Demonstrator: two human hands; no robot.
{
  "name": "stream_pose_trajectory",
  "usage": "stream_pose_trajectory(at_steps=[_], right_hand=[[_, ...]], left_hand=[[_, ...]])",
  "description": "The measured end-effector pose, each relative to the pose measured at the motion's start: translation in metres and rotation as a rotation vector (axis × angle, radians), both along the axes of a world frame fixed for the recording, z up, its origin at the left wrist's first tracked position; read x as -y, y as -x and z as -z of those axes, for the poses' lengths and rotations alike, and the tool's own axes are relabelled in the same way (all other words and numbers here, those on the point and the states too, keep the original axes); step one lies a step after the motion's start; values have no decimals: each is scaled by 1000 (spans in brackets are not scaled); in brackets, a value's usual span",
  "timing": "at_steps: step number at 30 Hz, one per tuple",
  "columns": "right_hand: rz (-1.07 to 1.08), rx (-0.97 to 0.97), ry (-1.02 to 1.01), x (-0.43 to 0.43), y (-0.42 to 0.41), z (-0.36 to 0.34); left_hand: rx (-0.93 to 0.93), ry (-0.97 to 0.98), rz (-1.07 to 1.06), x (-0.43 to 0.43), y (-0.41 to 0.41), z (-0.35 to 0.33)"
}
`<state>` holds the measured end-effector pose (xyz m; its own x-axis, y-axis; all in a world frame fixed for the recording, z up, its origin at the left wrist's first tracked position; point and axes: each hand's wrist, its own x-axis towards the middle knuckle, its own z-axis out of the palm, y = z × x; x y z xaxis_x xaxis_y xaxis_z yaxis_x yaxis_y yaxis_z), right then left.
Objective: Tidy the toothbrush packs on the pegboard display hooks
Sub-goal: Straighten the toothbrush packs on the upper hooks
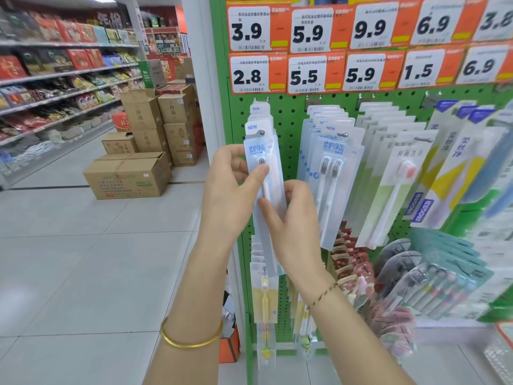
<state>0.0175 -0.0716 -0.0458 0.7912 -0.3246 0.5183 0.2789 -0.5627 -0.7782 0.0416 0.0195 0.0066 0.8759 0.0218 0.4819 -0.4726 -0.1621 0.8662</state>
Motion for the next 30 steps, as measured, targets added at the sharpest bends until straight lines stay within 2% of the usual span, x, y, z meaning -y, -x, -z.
stream_pose_trajectory(at_steps=[5,11,17,21,25,30], right_hand=[[45,-34,109,0,-5,-4],[105,14,270,5,2,-17],[51,103,325,22,-2,-69],[87,122,446,32,-23,-111],[123,32,606,33,-56,-143],[74,-146,635,32,-93,-160]], left_hand=[[3,-42,-12,2,-8,0],[5,-129,-24,0,-13,1],[-4,-184,-32,-4,-12,-4],[1,-194,-67,-5,-11,-7],[14,-179,-131,-5,-13,-16],[57,-155,-158,-3,-10,-28]])
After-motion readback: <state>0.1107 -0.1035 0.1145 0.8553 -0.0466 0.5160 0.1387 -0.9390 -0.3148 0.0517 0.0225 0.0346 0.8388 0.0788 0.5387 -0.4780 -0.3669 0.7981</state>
